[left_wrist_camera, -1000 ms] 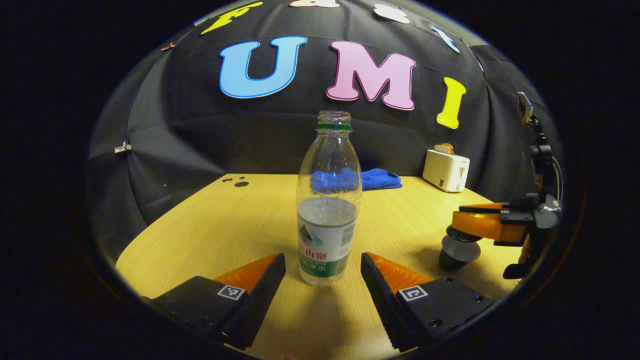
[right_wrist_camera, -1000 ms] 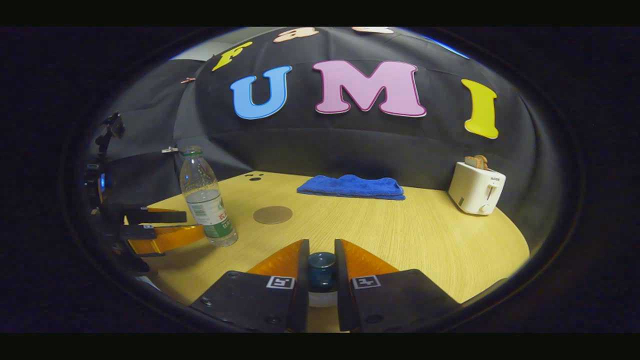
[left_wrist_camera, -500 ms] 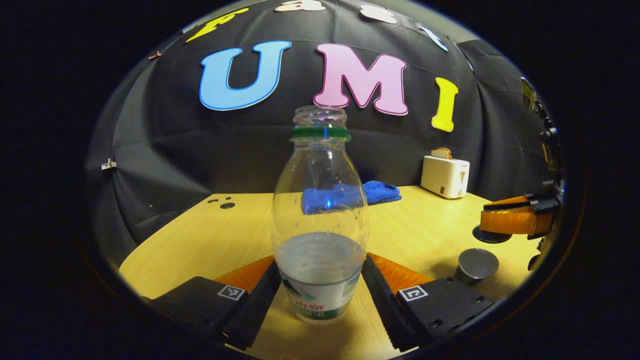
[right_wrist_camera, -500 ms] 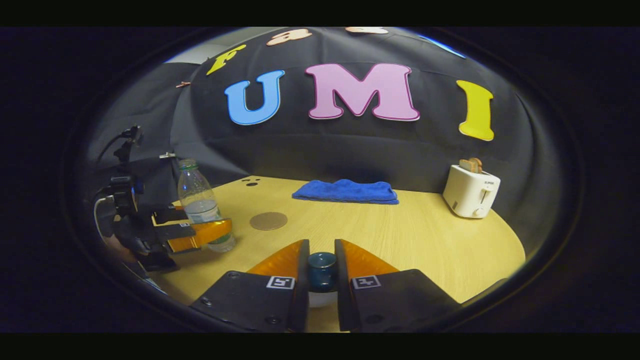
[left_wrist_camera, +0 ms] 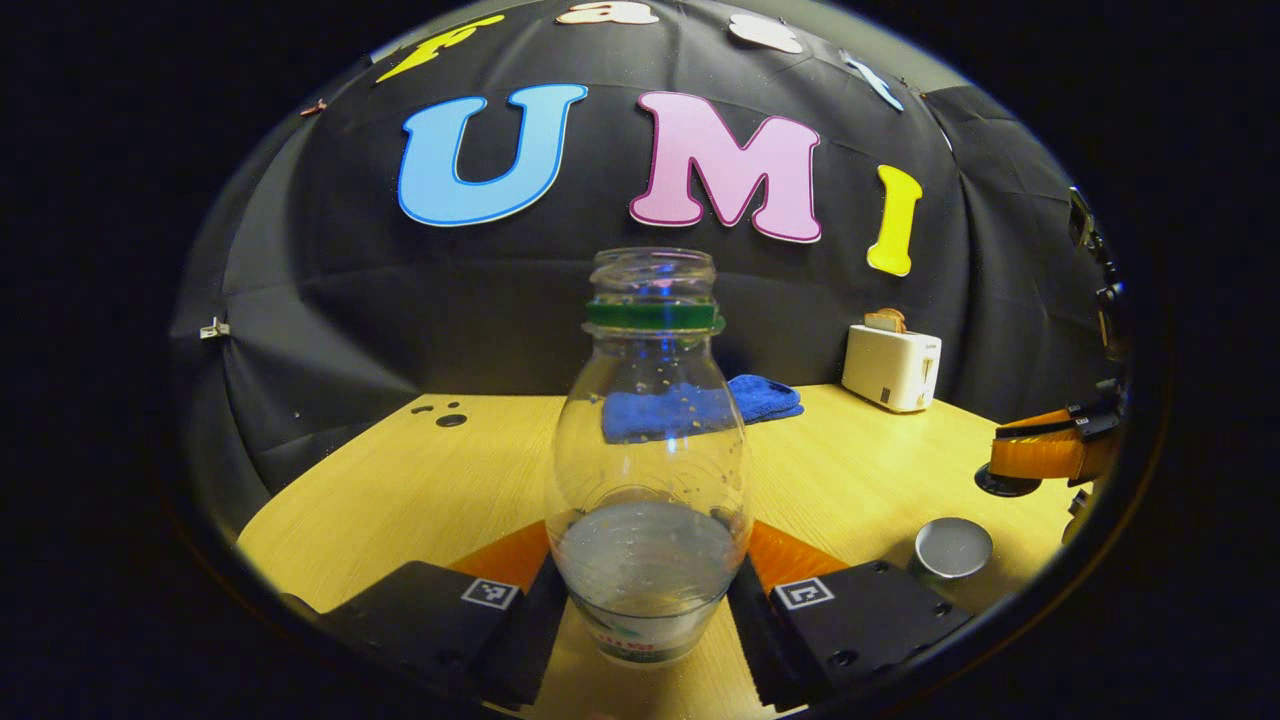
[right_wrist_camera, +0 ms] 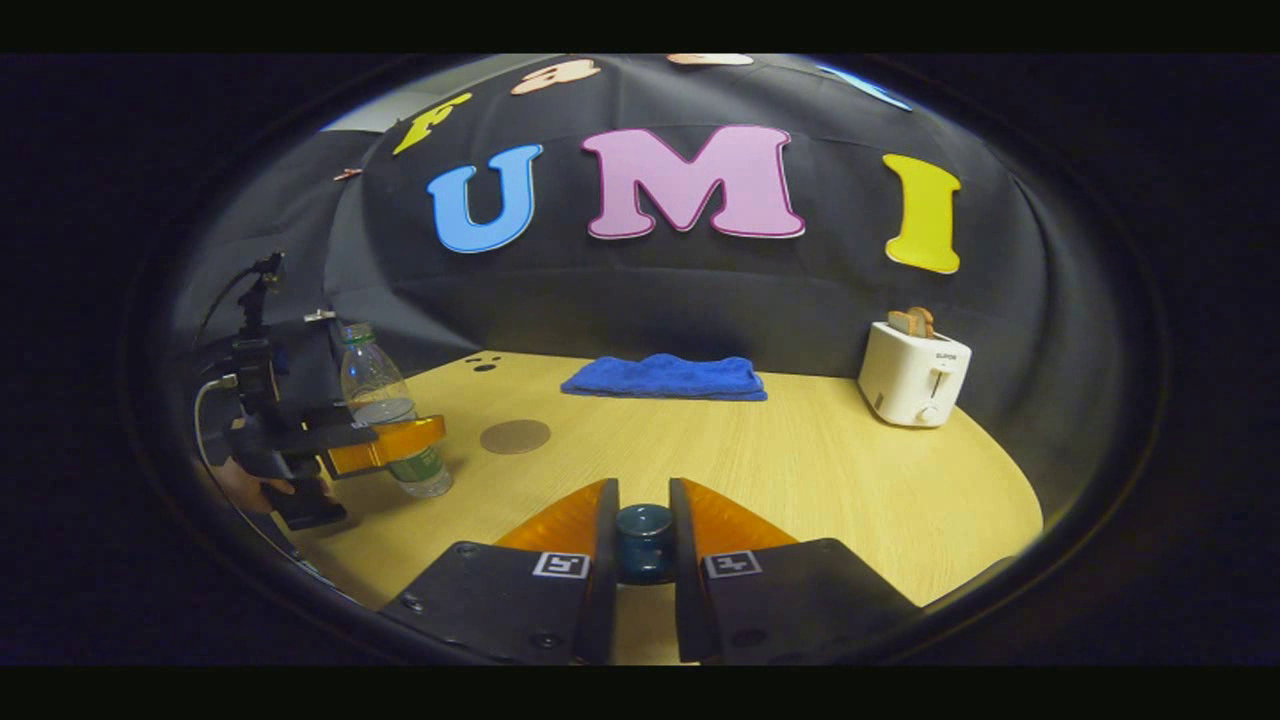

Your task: Open the teacup lid with one hand, grasp the water bottle and pour water into the teacup with the other hand; after pouring, place the water bottle on the coaster and then close the teacup lid.

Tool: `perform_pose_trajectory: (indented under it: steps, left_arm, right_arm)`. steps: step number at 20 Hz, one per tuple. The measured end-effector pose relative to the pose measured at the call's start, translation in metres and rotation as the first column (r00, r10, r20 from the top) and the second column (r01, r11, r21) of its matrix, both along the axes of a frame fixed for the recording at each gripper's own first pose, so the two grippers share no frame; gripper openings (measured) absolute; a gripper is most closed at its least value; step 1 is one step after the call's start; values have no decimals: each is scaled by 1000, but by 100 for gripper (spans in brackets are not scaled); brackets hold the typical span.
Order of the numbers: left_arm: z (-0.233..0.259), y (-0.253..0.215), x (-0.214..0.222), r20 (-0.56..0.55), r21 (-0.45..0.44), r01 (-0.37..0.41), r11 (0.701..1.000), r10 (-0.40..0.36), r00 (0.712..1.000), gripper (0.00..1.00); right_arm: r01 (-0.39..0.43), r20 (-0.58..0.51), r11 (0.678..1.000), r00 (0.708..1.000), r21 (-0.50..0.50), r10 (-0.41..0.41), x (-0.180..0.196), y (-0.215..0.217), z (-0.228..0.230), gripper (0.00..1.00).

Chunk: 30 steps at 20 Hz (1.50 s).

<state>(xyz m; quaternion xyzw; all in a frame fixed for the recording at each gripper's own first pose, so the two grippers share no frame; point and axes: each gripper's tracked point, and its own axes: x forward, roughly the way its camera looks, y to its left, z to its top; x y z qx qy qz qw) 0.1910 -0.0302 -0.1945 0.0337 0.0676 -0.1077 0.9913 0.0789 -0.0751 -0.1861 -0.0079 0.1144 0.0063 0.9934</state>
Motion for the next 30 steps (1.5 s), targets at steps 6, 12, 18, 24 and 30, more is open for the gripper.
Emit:
perform_pose_trajectory:
  steps: [6, 12, 18, 24, 30]
  left_arm:
    - [16, -25, -2, -1, 202, 53, 978, -54, 999, 70]
    - [23, -53, -4, -70, 566, 231, 792, -233, 970, 69]
    - [-11, -79, -7, -202, 810, 382, 444, -400, 894, 69]
    - [-45, -91, -15, -343, 888, 442, 123, -464, 817, 69]
    - [-52, -104, -17, -395, 915, 384, -122, -462, 794, 69]
  right_arm:
    - [52, 1, 999, 999, 7, -52, -14, -26, 2, 27]
    - [119, 12, 993, 993, 21, -119, -34, -59, 6, 27]
    - [174, 16, 984, 984, 43, -175, -45, -79, -4, 22]
    - [190, 5, 979, 982, 71, -191, -57, -85, -17, 27]
    - [204, 17, 977, 978, 61, -206, -68, -95, -21, 29]
